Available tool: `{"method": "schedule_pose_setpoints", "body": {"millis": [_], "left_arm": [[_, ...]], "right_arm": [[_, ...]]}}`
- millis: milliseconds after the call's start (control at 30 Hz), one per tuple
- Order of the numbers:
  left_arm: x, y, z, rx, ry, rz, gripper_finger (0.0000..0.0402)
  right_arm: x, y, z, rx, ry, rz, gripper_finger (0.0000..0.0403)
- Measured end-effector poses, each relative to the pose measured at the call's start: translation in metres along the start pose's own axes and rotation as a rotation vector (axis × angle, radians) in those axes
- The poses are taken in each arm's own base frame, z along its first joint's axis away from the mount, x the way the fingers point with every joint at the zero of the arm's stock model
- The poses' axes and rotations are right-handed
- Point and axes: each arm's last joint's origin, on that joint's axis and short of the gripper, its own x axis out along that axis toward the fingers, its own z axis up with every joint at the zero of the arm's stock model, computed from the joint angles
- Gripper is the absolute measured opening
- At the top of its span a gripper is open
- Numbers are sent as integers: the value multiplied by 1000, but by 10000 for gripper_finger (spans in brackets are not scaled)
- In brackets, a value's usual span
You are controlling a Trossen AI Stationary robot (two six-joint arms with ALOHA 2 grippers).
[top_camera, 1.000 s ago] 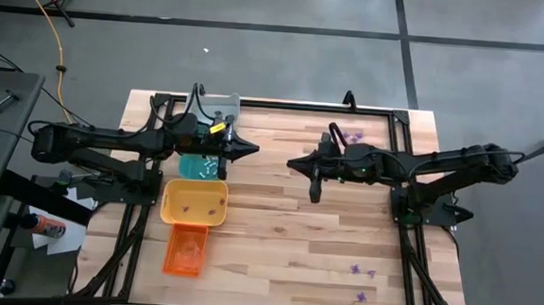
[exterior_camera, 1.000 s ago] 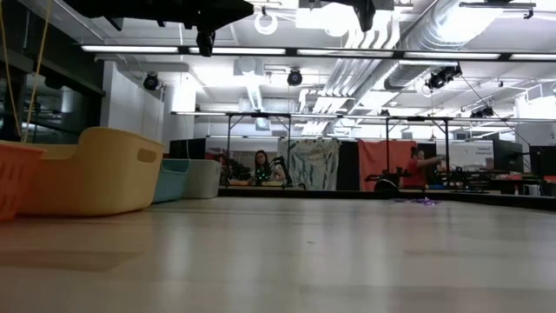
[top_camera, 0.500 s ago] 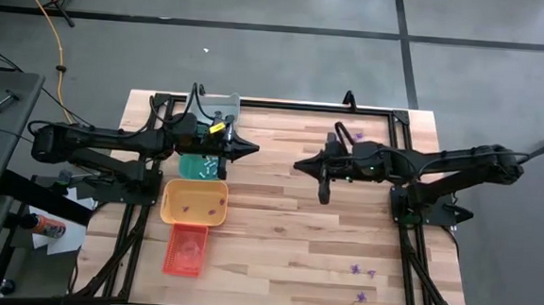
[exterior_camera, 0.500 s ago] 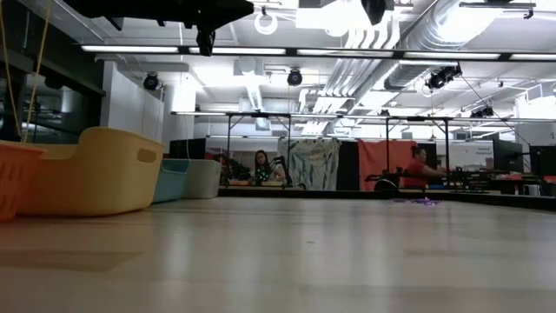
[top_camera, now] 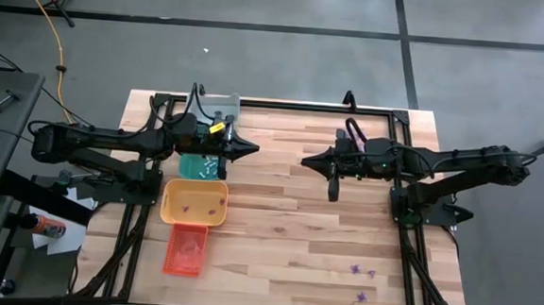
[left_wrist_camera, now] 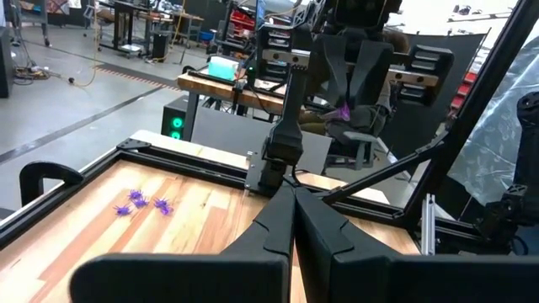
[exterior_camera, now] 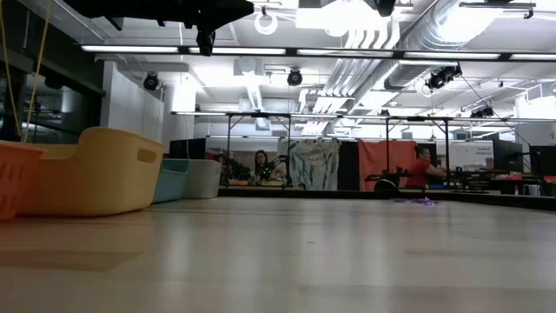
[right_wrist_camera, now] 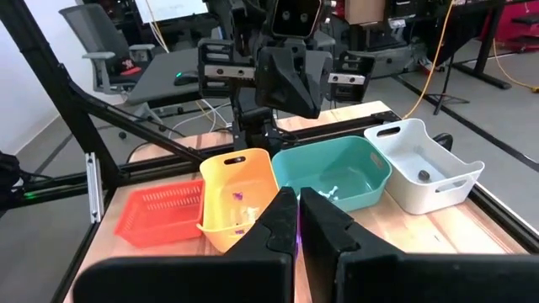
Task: Sort Halloween decoration
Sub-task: Put the purple witch hat toy in the yellow bin
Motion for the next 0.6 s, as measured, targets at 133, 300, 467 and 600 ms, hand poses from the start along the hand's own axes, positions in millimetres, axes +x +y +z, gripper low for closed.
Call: {"method": "schedule_pose_setpoints", "body": {"millis": [133, 300, 467, 600], "left_arm": [[0, 0, 0, 0, 0, 0, 0], [0, 0, 0, 0, 0, 0, 0], [0, 0, 0, 0, 0, 0, 0], [0, 0, 0, 0, 0, 0, 0]], "right_arm": [[0, 0, -1, 0, 6, -1, 0], [0, 0, -1, 2, 6, -1, 0], [0, 0, -1, 2, 6, -2, 0], [0, 0, -1, 2, 6, -2, 0]]}}
